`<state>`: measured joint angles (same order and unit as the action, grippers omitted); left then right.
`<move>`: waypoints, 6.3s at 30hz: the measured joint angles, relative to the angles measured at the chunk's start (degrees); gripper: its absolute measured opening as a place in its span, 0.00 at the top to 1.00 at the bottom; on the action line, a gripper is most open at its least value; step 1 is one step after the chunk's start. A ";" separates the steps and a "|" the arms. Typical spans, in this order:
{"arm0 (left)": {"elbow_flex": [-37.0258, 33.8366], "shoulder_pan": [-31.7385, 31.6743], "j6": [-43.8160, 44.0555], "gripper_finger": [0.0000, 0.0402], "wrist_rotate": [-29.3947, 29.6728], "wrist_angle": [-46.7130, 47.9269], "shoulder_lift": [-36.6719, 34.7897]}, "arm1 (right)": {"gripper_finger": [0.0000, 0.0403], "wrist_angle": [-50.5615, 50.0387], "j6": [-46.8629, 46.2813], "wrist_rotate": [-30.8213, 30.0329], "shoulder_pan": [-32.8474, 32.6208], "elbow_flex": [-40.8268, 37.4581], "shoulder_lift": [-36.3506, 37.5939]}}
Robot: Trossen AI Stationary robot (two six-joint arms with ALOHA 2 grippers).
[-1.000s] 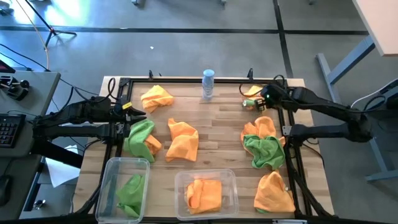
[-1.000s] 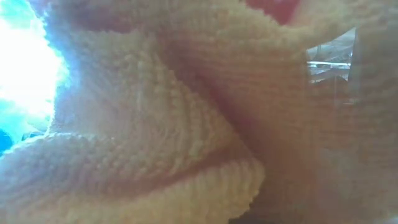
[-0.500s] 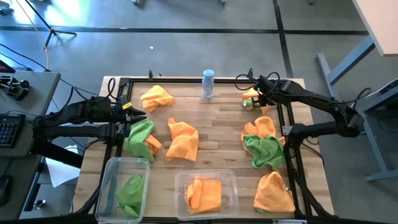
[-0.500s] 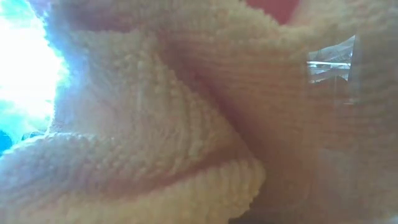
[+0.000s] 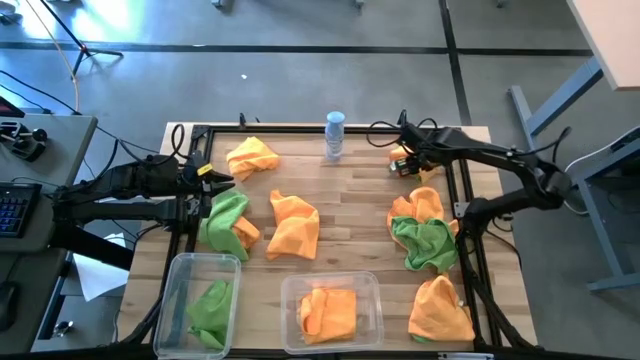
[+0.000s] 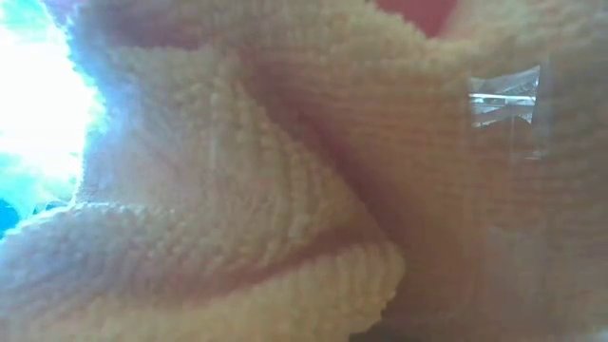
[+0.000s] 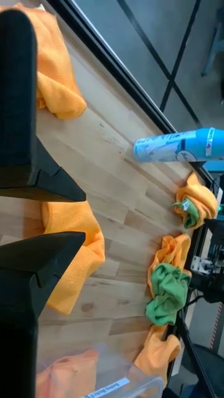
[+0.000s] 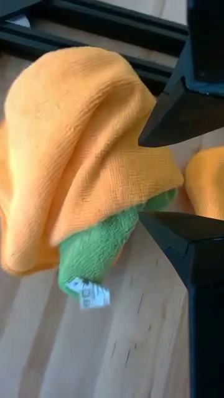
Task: Sort microfiber towel by color & place in baskets
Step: Put the orange microfiber towel into the right transparent bin
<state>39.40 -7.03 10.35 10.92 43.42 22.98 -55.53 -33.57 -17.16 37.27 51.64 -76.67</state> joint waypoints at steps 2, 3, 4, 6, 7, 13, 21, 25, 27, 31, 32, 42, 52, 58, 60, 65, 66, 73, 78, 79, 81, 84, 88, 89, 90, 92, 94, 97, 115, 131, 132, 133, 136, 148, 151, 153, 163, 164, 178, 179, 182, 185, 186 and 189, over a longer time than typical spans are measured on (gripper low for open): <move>0.00 -0.01 -0.02 0.82 0.00 0.00 -0.02 | 0.57 -0.05 0.22 -0.15 0.27 0.00 -1.01; 0.00 0.00 0.00 0.82 0.00 0.02 -0.02 | 0.57 0.09 0.42 -0.04 0.35 0.00 -1.63; 0.00 -0.02 -0.02 0.82 0.00 0.04 -0.02 | 0.57 0.10 0.56 0.15 0.46 0.00 -2.19; 0.00 0.00 -0.01 0.82 0.00 0.09 -0.01 | 0.57 0.11 0.47 0.12 0.64 0.00 -3.40; 0.00 0.00 -0.02 0.82 0.00 0.14 0.00 | 0.57 0.11 0.50 0.01 0.64 0.00 -4.06; 0.00 -0.01 0.00 0.82 0.00 0.17 0.00 | 0.64 0.17 0.45 -2.49 0.64 0.00 -7.21; 0.00 0.00 -0.02 0.82 0.00 0.17 -0.01 | 0.97 -0.29 0.62 -4.09 0.64 0.00 -4.21; 0.00 0.00 -0.02 0.82 0.00 0.17 -0.01 | 0.97 -2.20 -0.93 -5.67 0.54 0.00 -0.66; 0.00 0.00 -0.02 0.82 0.00 0.17 0.00 | 0.99 -3.42 -1.87 -6.91 -0.10 0.00 1.95; 0.00 0.00 -0.06 0.82 0.00 0.17 -0.02 | 0.99 -3.89 -4.57 -9.07 -2.34 0.00 9.11; 0.00 -0.01 -0.18 0.82 0.00 0.15 -0.01 | 0.99 -3.87 -5.28 -9.63 -2.91 0.05 11.11; 0.00 0.00 -0.46 0.82 0.00 0.11 0.00 | 1.00 -4.07 -5.98 -14.61 -6.63 6.15 24.11; 0.00 0.00 -0.48 0.82 0.00 0.09 0.00 | 1.00 -4.56 -2.05 -15.36 -8.34 12.32 23.89; 0.00 -0.01 -0.48 0.82 0.00 0.08 -0.01 | 1.00 -5.39 -1.64 -17.77 -9.74 12.46 23.87; 0.00 -0.02 -0.48 0.82 0.00 0.08 -0.01 | 1.00 -4.35 -1.19 -18.16 -10.22 12.46 23.96; 0.00 -0.01 -0.48 0.82 0.00 0.07 -0.01 | 1.00 -4.29 -2.47 -20.69 -12.12 12.61 24.38; 0.00 -0.02 -0.48 0.82 0.00 0.07 0.00 | 1.00 -5.18 -2.67 -20.95 -12.52 13.16 24.44; 0.00 -0.02 -0.48 0.82 0.00 0.07 -0.02 | 1.00 -8.70 -3.51 -23.37 -16.73 24.46 24.28; 0.00 -0.02 -0.48 0.82 0.00 0.07 -0.02 | 1.00 -8.98 -2.58 -23.46 -21.50 33.58 22.05; 0.00 -0.01 -0.48 0.82 0.00 0.07 0.00 | 1.00 -9.00 -2.57 -23.46 -22.81 35.05 21.22; 0.00 -0.02 -0.48 0.82 0.00 0.07 -0.01 | 1.00 -9.00 -3.19 -23.59 -25.51 37.34 19.09; 0.00 0.00 -0.48 0.82 0.00 0.07 0.00 | 1.00 -9.23 -5.07 -24.25 -29.92 40.20 14.69; 0.00 -0.02 -0.48 0.82 0.00 0.07 0.00 | 1.00 -10.40 -8.84 -25.97 -36.34 45.33 7.87; 0.00 0.00 -0.48 0.82 0.00 0.08 -0.02 | 1.00 -10.79 -9.86 -26.42 -37.90 47.15 6.23; 0.00 -0.01 -0.48 0.82 0.00 0.07 -0.01 | 1.00 -11.73 -10.85 -27.12 -39.61 49.14 4.43; 0.00 -0.01 -0.48 0.82 0.00 0.07 0.00 | 1.00 -14.25 -13.22 -28.91 -42.97 53.63 0.61; 0.00 -0.02 -0.48 0.82 0.00 0.07 0.00 | 1.00 -17.04 -16.09 -30.61 -46.54 58.48 -3.59; 0.00 -0.02 -0.48 0.82 0.00 0.07 -0.02 | 1.00 -20.08 -20.11 -32.71 -51.71 66.07 -9.43; -0.02 0.00 -0.46 0.82 -0.26 0.07 -0.02 | 1.00 -6.28 -37.05 -47.47 -77.22 79.95 -30.53; -0.02 0.00 -0.46 0.82 -0.31 0.08 0.00 | 1.00 8.70 -44.53 -51.02 -84.99 80.02 -41.68; -0.02 0.00 -0.46 0.82 -0.31 0.07 0.00 | 1.00 7.98 -46.11 -49.59 -84.82 80.02 -42.35; -0.02 0.00 -0.46 0.82 -0.45 0.07 0.00 | 1.00 7.28 -47.89 -48.21 -84.55 80.02 -42.99; -0.02 -0.02 -0.46 0.82 -1.56 0.04 -0.02 | 1.00 3.34 -54.85 -42.80 -83.82 80.02 -44.69; -0.02 -0.02 -0.45 0.82 -1.84 0.07 -0.01 | 1.00 -22.56 -92.76 -17.68 -81.80 79.95 -49.50; -0.02 -0.01 -0.44 0.82 -1.84 0.06 -0.02 | 1.00 -22.27 -92.44 -12.17 -80.13 79.95 -49.46; -0.02 -0.01 -0.44 0.82 -1.84 0.05 -0.01 | 1.00 -22.29 -91.41 -6.29 -78.68 79.95 -49.46; -0.02 -0.02 -0.44 0.82 -1.84 0.04 0.00 | 1.00 -21.84 -84.65 8.73 -71.87 79.73 -50.01; -0.02 -0.02 -0.44 0.82 -1.84 0.06 -0.01 | 1.00 -21.94 -83.91 10.07 -71.33 79.71 -50.58; -0.02 0.00 -0.44 0.82 -1.81 0.04 0.00 | 0.98 -17.00 -79.56 15.29 -68.83 79.62 -56.29; -0.02 -0.02 -0.44 0.82 -1.81 0.04 0.00 | 0.97 -17.14 -80.14 15.29 -69.06 79.62 -56.43; -0.02 -0.02 -0.44 0.82 -1.81 0.04 -0.01 | 0.91 -17.57 -80.92 14.78 -69.59 79.62 -56.59; -0.02 -0.02 -0.44 0.82 -1.81 0.04 0.00 | 0.83 -17.88 -81.04 14.12 -70.07 79.62 -56.43; -0.02 -0.02 -0.44 0.82 -1.81 0.06 0.00 | 0.80 -18.56 -81.30 14.16 -70.14 79.62 -56.41; -0.02 -0.02 -0.44 0.82 -1.81 0.06 0.00 | 0.72 -21.70 -81.91 14.06 -70.42 80.56 -56.20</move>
<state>39.38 -7.04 9.91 9.10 43.48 22.98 -77.23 -115.48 -3.10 -33.15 132.20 -132.87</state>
